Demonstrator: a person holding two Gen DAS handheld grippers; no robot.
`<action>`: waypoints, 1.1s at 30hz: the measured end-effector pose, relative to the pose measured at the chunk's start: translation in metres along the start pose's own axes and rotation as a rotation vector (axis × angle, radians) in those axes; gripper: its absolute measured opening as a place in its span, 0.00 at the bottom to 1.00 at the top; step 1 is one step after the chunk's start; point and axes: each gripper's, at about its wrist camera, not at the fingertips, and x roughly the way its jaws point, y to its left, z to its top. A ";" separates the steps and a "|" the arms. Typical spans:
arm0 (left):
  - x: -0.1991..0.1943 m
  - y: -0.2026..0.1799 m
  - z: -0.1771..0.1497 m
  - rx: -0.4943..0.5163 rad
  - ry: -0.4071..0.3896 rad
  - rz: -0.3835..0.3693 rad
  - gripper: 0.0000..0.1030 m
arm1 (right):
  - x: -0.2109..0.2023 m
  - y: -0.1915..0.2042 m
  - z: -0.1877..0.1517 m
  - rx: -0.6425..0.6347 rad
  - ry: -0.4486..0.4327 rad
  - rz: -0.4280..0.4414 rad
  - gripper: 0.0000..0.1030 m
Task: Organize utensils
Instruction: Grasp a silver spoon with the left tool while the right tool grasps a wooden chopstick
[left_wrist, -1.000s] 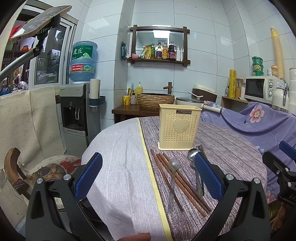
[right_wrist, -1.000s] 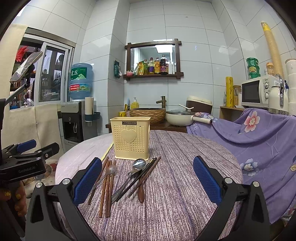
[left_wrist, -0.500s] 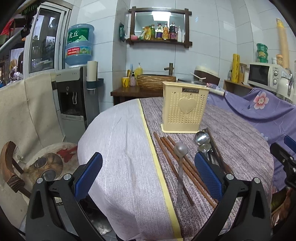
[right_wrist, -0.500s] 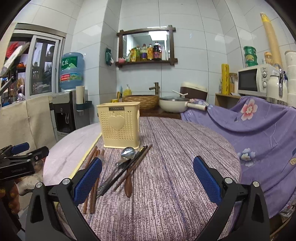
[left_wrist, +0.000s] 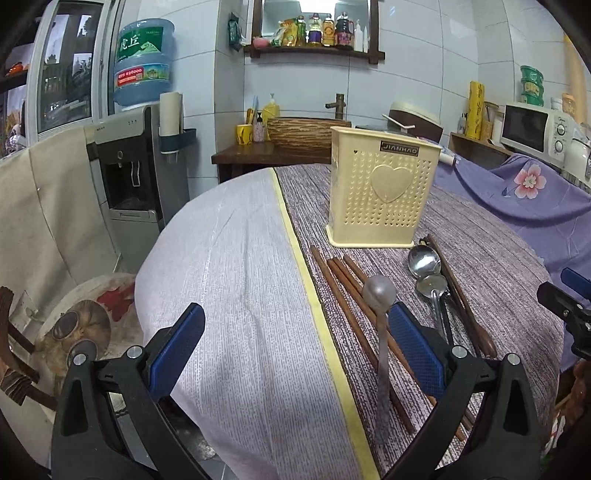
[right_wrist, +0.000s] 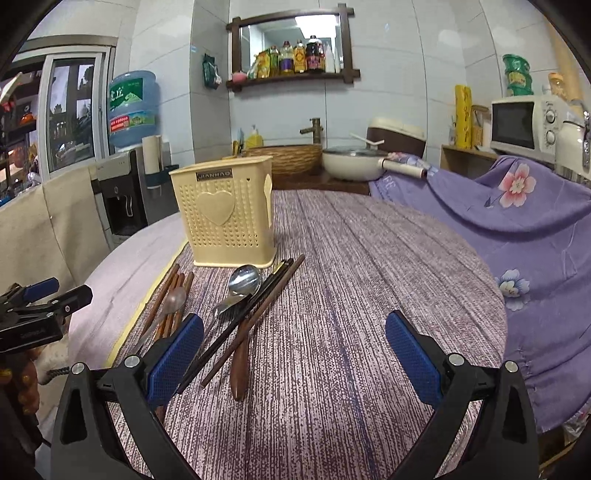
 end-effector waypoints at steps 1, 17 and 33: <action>0.004 0.000 0.000 0.005 0.008 0.003 0.95 | 0.006 0.000 0.002 0.008 0.020 -0.004 0.94; 0.055 0.001 0.012 0.029 0.160 -0.091 0.87 | 0.080 -0.002 0.037 -0.013 0.237 0.087 0.85; 0.088 -0.028 0.020 0.072 0.251 -0.193 0.71 | 0.168 -0.016 0.067 0.111 0.446 0.114 0.32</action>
